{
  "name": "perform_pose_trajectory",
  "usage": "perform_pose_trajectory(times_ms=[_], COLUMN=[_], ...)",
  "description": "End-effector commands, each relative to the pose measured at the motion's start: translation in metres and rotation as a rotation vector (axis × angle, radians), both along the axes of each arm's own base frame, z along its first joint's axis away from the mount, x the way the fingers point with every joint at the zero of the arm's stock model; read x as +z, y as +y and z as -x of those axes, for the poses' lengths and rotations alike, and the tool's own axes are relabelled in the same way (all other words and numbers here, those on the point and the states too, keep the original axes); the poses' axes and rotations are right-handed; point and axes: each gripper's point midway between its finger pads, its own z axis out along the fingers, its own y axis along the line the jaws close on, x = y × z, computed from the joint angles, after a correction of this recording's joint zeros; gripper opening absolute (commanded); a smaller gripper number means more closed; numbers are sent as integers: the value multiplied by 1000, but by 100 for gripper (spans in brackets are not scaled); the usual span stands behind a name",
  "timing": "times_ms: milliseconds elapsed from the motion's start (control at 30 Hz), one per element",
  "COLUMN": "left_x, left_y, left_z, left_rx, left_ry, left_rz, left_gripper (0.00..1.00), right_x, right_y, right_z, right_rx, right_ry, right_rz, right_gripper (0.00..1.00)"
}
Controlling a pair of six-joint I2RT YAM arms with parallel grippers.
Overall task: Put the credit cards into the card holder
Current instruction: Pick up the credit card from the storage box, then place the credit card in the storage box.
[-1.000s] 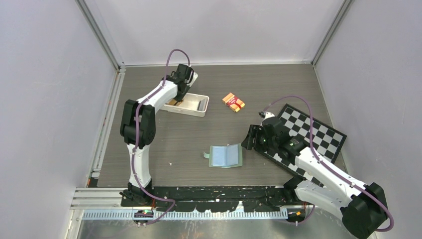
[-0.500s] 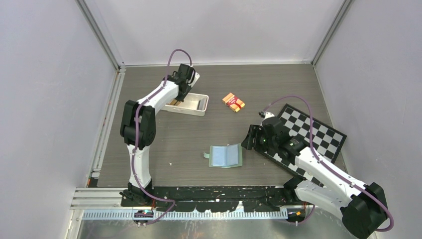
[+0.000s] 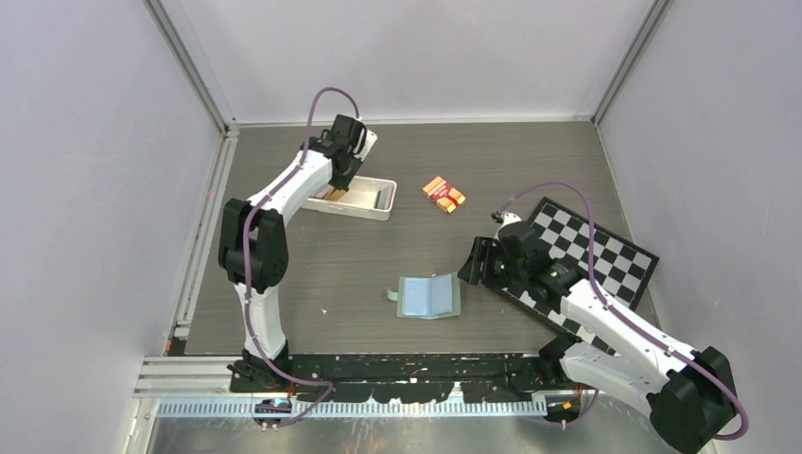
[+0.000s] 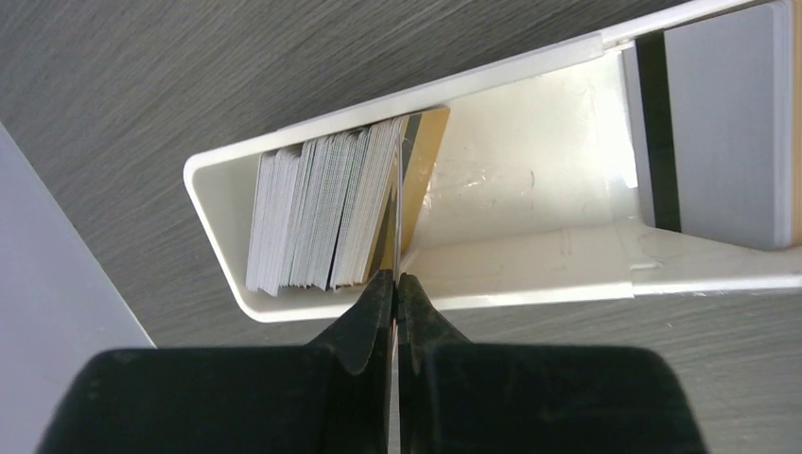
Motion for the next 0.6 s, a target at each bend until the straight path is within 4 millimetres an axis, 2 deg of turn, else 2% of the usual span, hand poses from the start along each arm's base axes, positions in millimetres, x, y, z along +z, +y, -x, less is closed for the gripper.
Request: perform_pose_trajectory(times_ms=[0,133,233,433,567], left_x=[41,67,82,116,133], left_y=[-9,-23,-39,-100,-132], left_z=[26,47,66,114,147], left_rx=[41,47,42,-122,-255], left_ry=[8,-10,-17,26,96], left_rz=[116,231,373,775,985], left_gripper=[0,0,0,0,0], right_x=[19,36,56,108,131], right_y=[6,11,19,45,60], right_z=[-8,-11,-12,-10,-9], right_rx=[4,33,61,154,200], right_ry=[-57,-102,-166,-285,-321], right_rz=[-42,-72,-136,-324,-440], right_gripper=[59,59,60,60,61])
